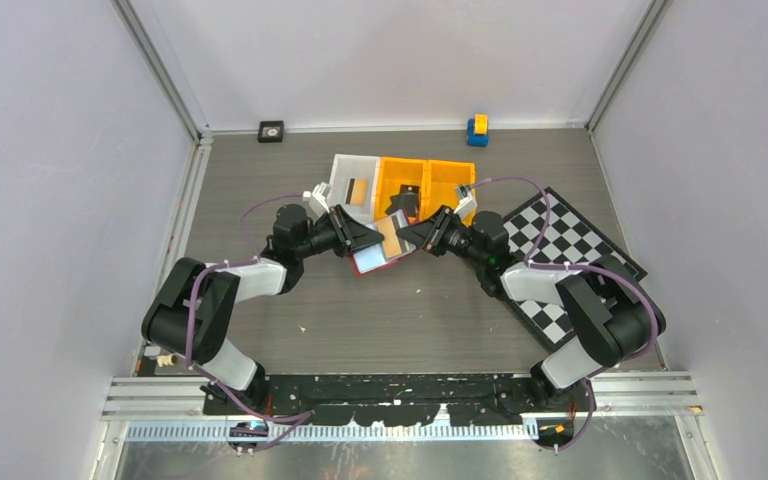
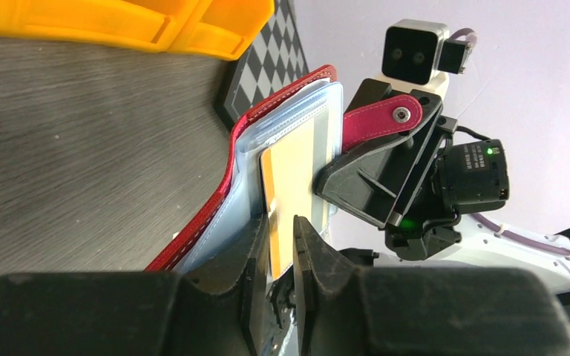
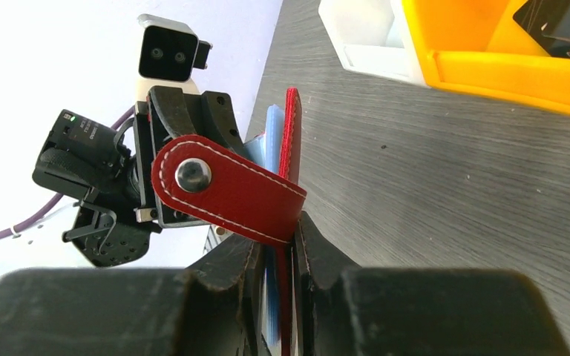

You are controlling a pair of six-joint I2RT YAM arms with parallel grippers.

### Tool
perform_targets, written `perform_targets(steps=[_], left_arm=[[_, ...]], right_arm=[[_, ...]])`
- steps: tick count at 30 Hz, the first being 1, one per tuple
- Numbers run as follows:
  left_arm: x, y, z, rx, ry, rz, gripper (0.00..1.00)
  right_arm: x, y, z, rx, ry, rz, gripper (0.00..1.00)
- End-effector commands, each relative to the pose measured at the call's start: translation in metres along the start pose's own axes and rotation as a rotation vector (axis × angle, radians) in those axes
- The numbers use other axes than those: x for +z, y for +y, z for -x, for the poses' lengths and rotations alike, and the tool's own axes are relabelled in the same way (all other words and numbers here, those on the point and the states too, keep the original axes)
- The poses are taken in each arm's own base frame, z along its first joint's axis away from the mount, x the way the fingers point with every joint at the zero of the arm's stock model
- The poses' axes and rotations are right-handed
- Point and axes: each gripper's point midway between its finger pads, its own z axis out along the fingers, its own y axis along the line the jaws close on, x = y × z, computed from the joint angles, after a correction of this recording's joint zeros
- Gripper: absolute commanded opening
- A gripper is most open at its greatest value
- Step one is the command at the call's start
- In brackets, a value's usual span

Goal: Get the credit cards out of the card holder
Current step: Remove the credit card from the card holder.

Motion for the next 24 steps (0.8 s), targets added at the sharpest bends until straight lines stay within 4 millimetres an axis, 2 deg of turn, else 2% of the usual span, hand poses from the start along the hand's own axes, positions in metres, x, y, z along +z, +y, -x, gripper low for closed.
perform_targets(steps=[1,6,13,15,18,20,24], left_arm=[[-0.002,-0.060,0.013,0.107,-0.051,-0.221,0.19],[-0.011,-0.081,0.015,0.143,-0.072,-0.304,0.18],[-0.015,-0.083,0.016,0.178,-0.087,-0.285,0.17],[-0.015,-0.075,0.018,0.176,-0.100,-0.233,0.18],[-0.015,-0.046,0.021,0.188,-0.117,-0.056,0.23],[-0.020,-0.034,0.022,0.195,-0.124,0.037,0.28],[-0.030,-0.032,0.025,0.220,-0.163,0.089,0.42]], right_arm=[[0.003,0.035,-0.012,-0.067,0.064,0.095,0.01],[0.007,0.027,-0.015,-0.037,0.071,0.079,0.02],[0.014,0.012,-0.019,0.001,0.089,0.036,0.02],[0.013,0.009,-0.017,0.002,0.078,0.017,0.01],[0.005,0.006,-0.005,-0.006,0.023,-0.006,0.01],[-0.002,0.001,0.005,-0.013,-0.026,-0.037,0.01],[-0.020,-0.009,0.024,-0.036,-0.128,-0.118,0.00]])
